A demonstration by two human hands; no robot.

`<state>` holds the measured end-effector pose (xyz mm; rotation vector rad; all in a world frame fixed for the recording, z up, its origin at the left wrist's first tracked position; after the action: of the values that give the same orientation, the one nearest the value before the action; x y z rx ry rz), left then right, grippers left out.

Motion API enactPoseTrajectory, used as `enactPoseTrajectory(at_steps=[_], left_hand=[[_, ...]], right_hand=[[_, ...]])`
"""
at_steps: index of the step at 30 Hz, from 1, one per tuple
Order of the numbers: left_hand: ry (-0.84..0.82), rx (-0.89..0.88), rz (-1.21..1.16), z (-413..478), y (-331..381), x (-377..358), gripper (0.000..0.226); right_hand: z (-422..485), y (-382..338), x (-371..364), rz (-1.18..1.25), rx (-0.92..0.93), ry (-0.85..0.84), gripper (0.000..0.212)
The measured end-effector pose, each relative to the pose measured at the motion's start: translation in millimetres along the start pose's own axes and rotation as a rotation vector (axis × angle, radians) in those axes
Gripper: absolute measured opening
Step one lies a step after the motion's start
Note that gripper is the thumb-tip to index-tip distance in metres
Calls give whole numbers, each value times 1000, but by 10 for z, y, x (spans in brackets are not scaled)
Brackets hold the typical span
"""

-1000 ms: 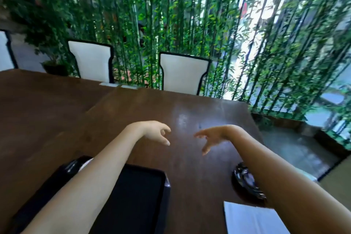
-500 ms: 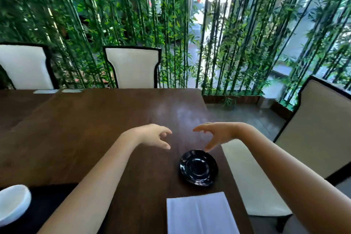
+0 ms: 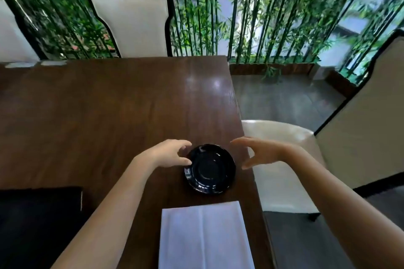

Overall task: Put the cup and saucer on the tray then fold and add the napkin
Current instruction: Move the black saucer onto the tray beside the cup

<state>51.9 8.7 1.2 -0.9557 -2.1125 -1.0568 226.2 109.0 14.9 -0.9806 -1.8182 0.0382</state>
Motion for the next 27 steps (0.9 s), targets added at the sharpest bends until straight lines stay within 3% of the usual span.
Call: enactPoseTrajectory(at_steps=[4,9,13,27], left_hand=[[26,56,-2,140,-128,-236,65],[31,123,-26,250,-273,-510,72],[86,157,-75,303,-319,-613,78],[268,119,-342,332,-297,-591,47]], right_hand=[[247,135,-305,6,16,-17,63],[435,300,-606,73,-44,28,80],[531,314,-729,130,-57,121,82],[552,297,-704,390,-66,268,77]])
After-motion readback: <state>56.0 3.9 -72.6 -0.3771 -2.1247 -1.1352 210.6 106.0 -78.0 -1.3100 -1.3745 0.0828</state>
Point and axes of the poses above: each hand's wrist, its own z-axis towards the middle knuckle, its own x-axis out of the back of the hand, y = z × x, the point moved 10 cm from there along z, towards the middle knuckle
